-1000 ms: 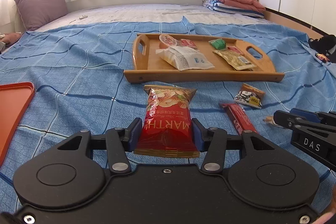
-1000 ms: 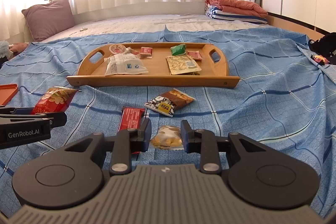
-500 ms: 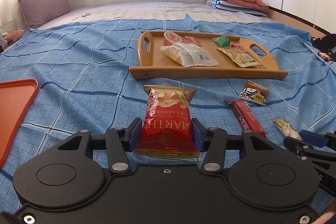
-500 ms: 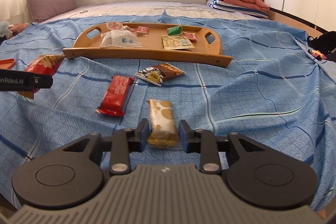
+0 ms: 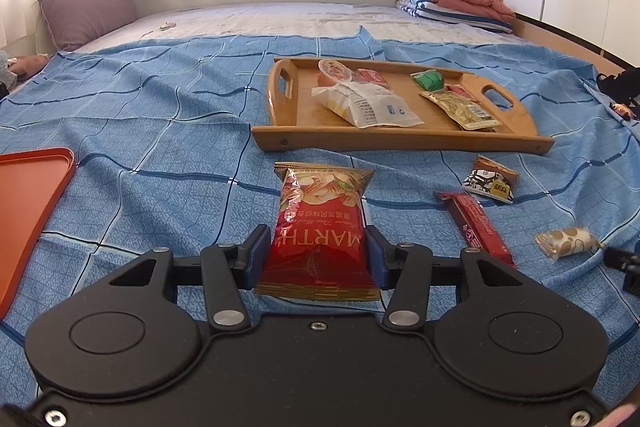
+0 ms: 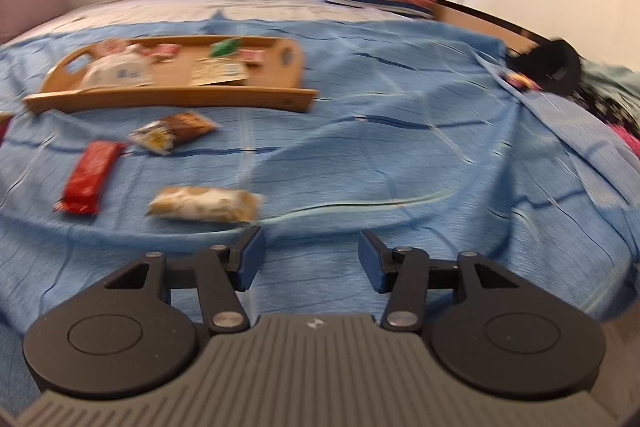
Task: Organize snacks
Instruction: 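Carry the chips bag and wafer packet toward the wooden tray with both tools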
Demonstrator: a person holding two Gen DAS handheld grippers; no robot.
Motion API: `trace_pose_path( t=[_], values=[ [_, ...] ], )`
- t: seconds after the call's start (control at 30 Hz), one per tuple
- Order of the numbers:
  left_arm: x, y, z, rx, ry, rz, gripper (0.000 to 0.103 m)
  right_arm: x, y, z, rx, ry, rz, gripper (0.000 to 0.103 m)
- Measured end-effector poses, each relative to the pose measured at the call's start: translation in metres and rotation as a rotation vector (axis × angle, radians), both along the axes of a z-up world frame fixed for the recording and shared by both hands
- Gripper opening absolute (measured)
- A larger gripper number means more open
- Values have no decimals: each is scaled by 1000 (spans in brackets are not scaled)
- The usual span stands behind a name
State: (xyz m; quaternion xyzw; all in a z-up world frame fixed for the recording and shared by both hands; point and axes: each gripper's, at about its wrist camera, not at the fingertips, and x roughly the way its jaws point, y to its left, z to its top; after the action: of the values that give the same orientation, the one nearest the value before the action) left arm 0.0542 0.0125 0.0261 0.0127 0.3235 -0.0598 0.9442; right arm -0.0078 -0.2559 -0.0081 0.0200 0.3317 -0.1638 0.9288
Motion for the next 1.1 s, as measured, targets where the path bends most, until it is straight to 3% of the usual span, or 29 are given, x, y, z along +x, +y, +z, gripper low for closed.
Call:
trace_pose_path(
  t=[0.17,0.3,0.47,0.67,0.9,0.93,1.0,1.1],
  values=[
    [1,0,0,-7,2,3,48,-9,2,10,90,-60,-5,65],
    [1,-1,1,-7,1,2,48,-6,22,13,121,-119,43,76],
    [1,-1,2,-9,-2,5,48,12,50,7,85,-129,96,82],
    [2,0,1,-2,0,11,48,28,64,-6,20,-108,78,90],
    [4,-1,-4,-6,13,13,48,29,62,-16,50,-89,101,90],
    [5,-1,-4,-5,15,12,48,29,63,-16,44,-88,110,90],
    [6,-2,-6,-6,18,12,48,27,64,-15,39,-94,127,76],
    [8,-3,-6,-9,21,13,48,26,62,-13,51,-102,135,65]
  ],
)
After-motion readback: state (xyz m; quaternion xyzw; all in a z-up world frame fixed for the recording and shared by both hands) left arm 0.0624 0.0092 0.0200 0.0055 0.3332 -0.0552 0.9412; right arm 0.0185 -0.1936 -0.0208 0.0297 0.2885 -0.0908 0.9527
